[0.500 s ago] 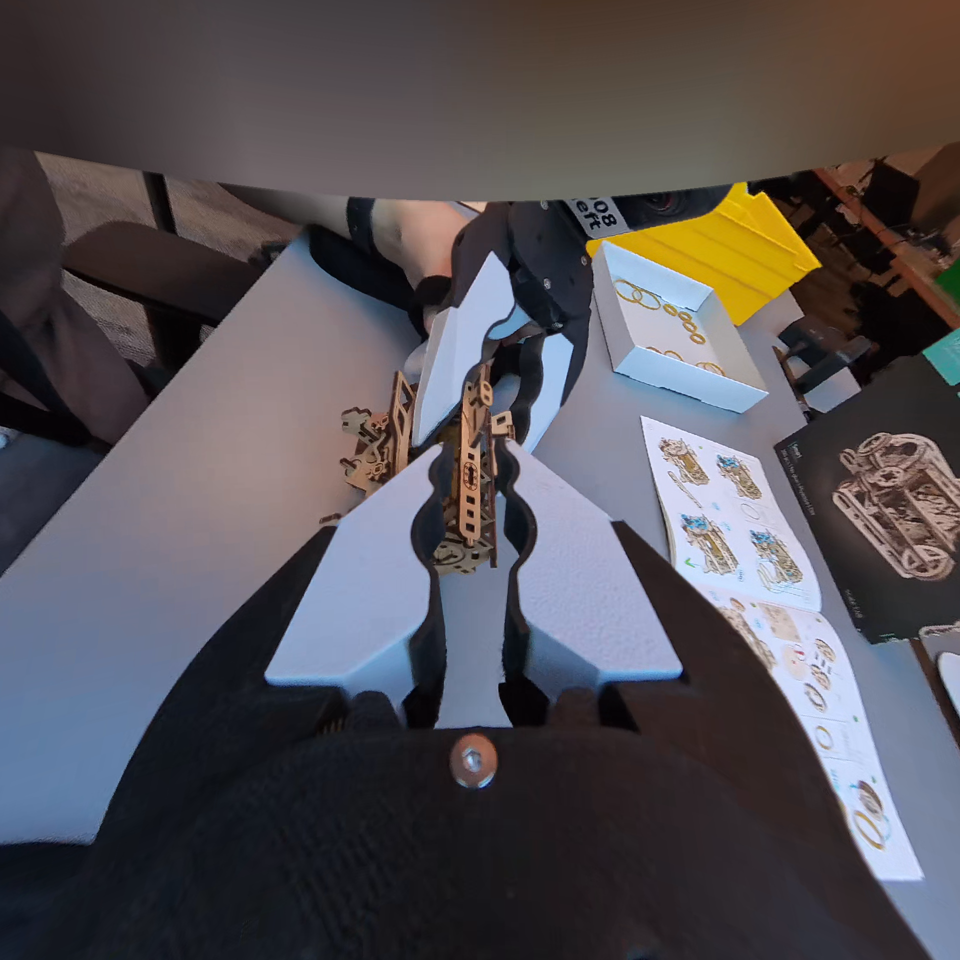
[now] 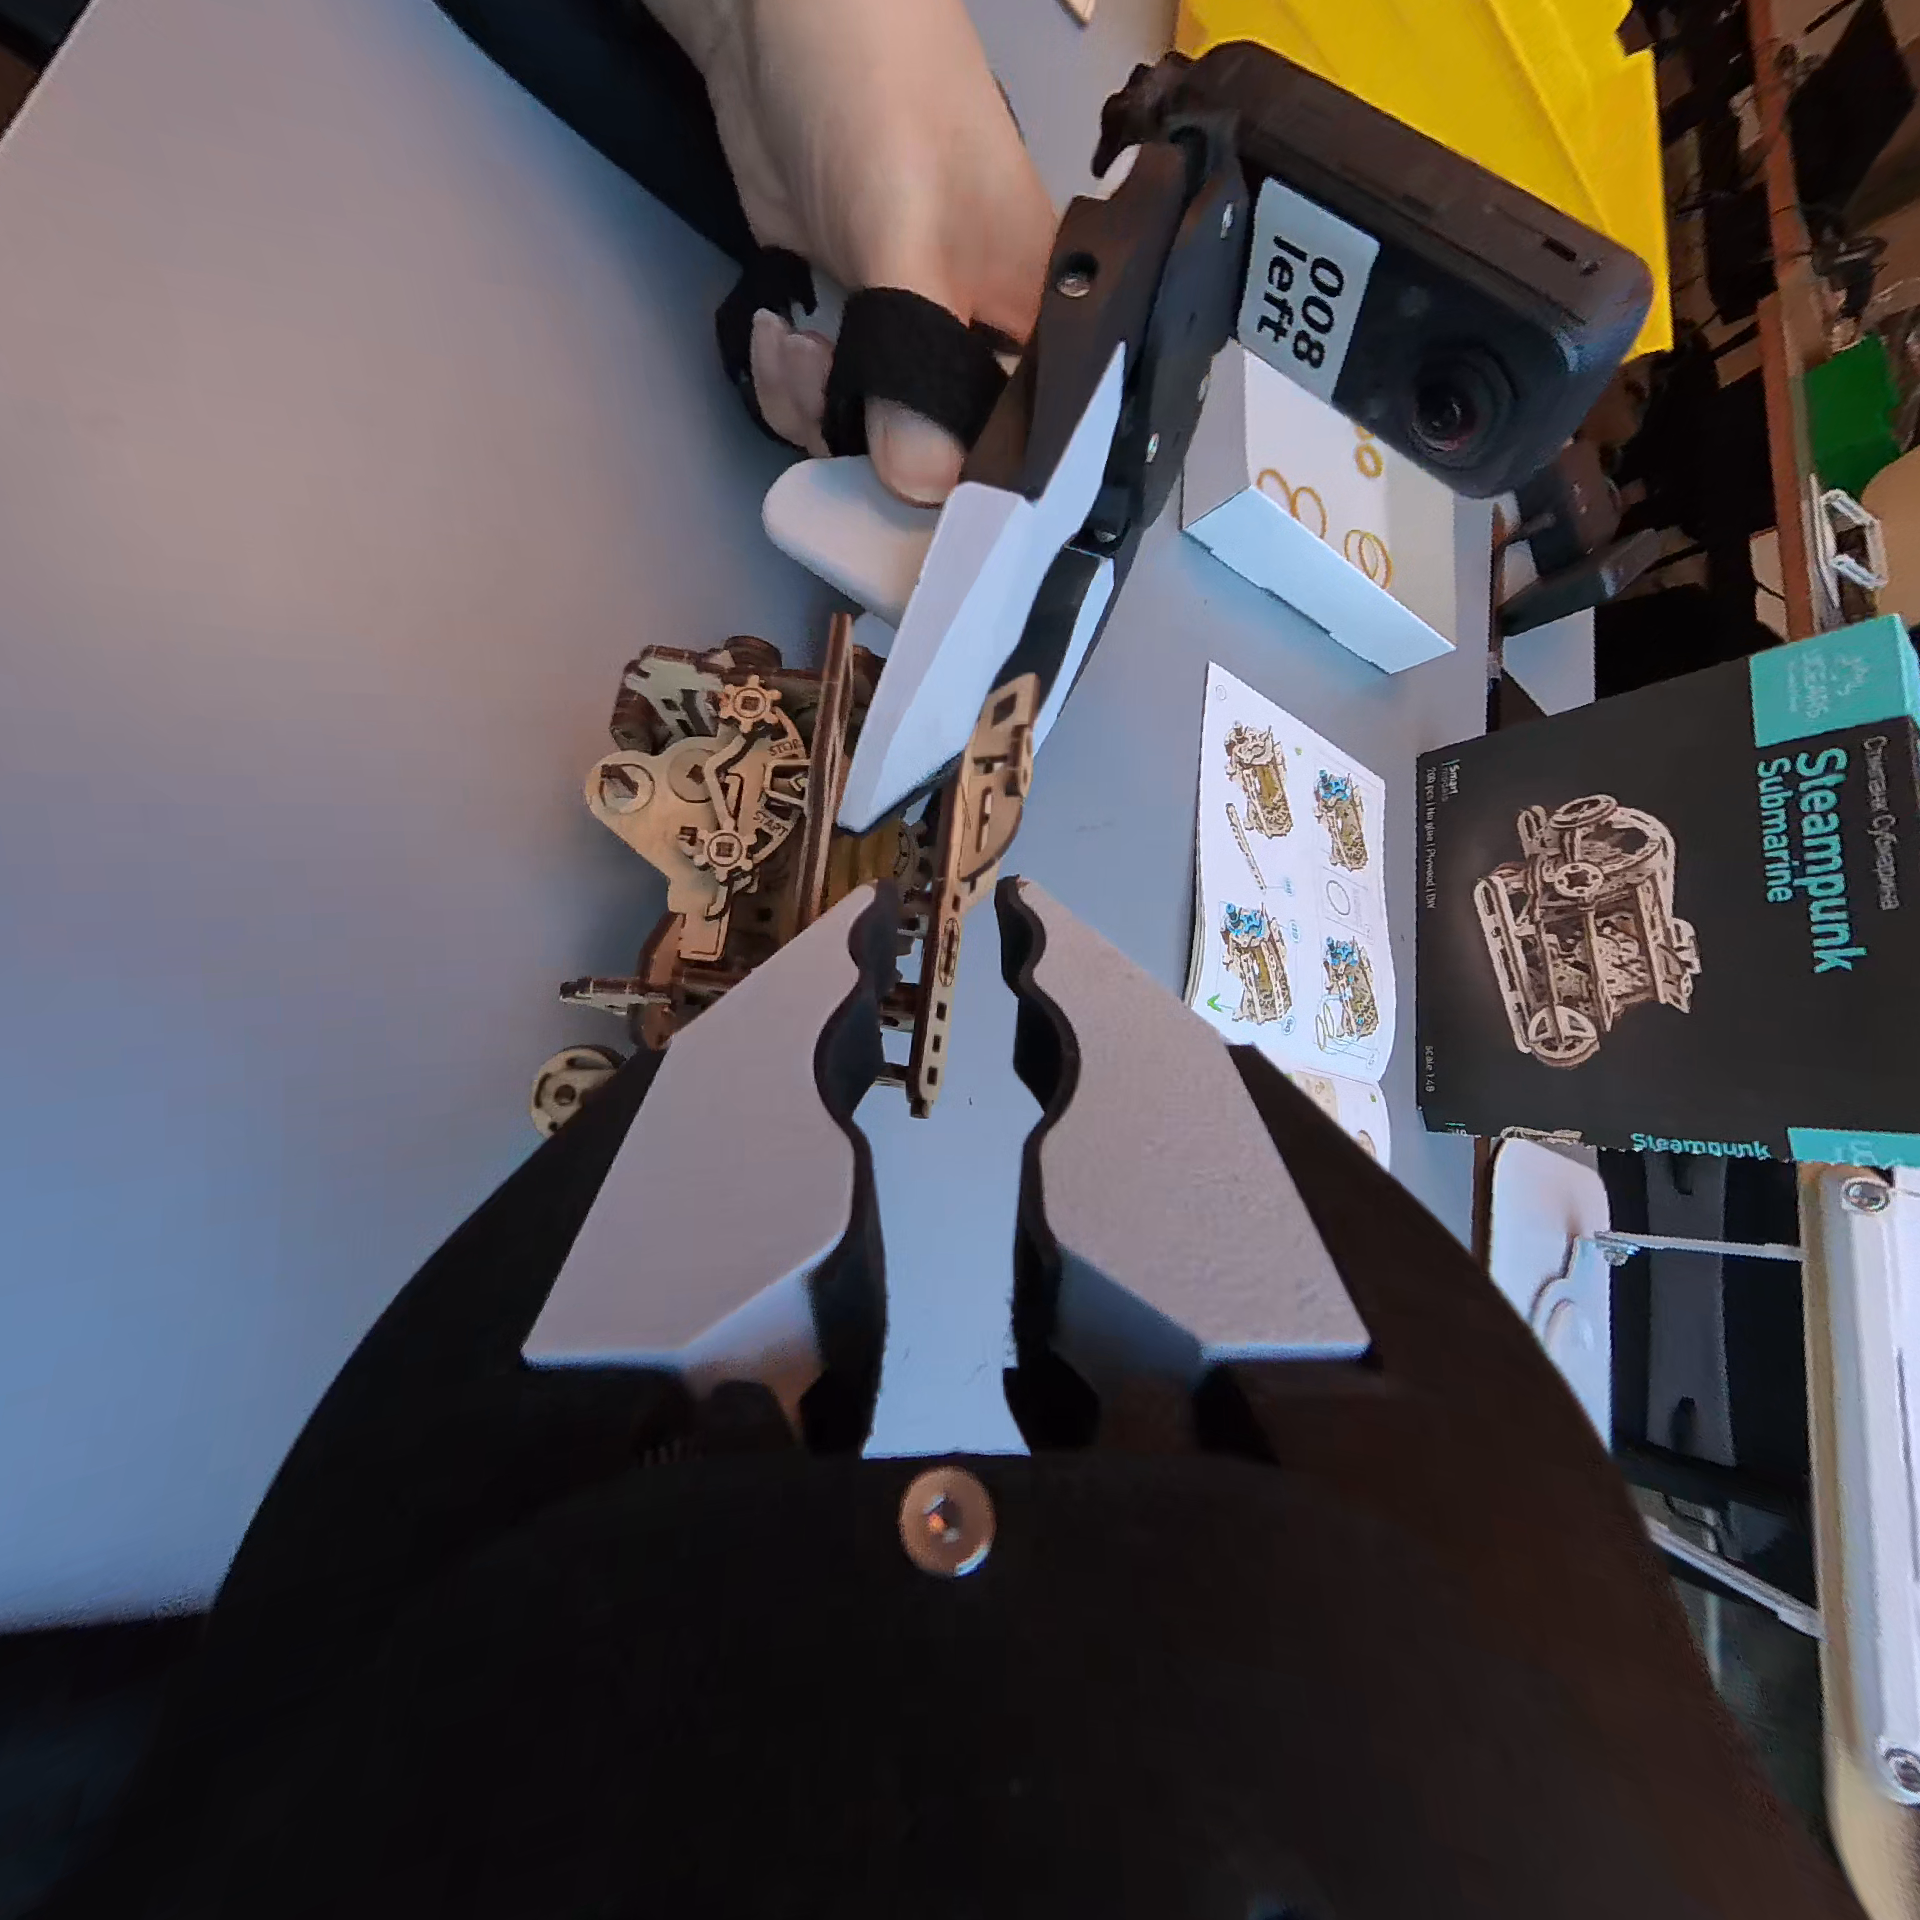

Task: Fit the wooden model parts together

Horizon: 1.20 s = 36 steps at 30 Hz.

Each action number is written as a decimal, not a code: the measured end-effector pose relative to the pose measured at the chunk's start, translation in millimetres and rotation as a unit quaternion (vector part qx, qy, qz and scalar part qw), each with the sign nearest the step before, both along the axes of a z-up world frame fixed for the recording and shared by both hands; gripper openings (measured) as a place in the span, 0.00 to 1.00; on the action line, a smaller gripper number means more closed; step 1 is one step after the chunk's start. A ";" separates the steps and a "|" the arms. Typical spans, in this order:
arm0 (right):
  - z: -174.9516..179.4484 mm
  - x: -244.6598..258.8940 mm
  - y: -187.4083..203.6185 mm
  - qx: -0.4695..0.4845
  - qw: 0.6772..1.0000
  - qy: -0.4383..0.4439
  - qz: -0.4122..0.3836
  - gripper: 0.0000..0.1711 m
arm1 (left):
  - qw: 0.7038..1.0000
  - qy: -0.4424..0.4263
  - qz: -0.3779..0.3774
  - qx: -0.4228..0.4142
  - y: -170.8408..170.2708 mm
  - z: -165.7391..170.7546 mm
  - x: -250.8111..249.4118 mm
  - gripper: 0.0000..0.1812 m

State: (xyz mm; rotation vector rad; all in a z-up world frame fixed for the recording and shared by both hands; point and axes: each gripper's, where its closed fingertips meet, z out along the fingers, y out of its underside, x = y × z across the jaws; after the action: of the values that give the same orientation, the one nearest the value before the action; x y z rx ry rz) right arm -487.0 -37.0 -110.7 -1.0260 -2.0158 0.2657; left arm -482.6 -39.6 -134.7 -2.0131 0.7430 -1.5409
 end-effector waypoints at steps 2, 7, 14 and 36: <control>-0.1 -2.1 0.7 0.015 1.000 -0.024 0.002 0.11 | 1.000 -0.004 0.006 -0.006 3.3 -0.1 -1.3 0.25; -9.0 -5.1 6.8 0.012 0.996 -0.084 -0.015 0.12 | 1.000 -0.012 0.013 -0.021 7.1 0.0 -3.7 0.24; -12.0 -5.3 4.8 0.004 0.993 -0.111 -0.028 0.11 | 1.000 -0.008 0.011 -0.014 4.5 0.8 -4.7 0.24; -64.3 20.2 57.3 -0.304 0.945 0.018 -0.123 0.13 | 0.982 0.089 0.058 0.153 -7.3 16.8 -48.0 0.25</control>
State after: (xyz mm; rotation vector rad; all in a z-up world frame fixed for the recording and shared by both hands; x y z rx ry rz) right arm -466.9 20.4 -175.0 -1.6210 -1.7786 0.7970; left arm -530.6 -46.9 -117.8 -1.9388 0.8582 -1.1142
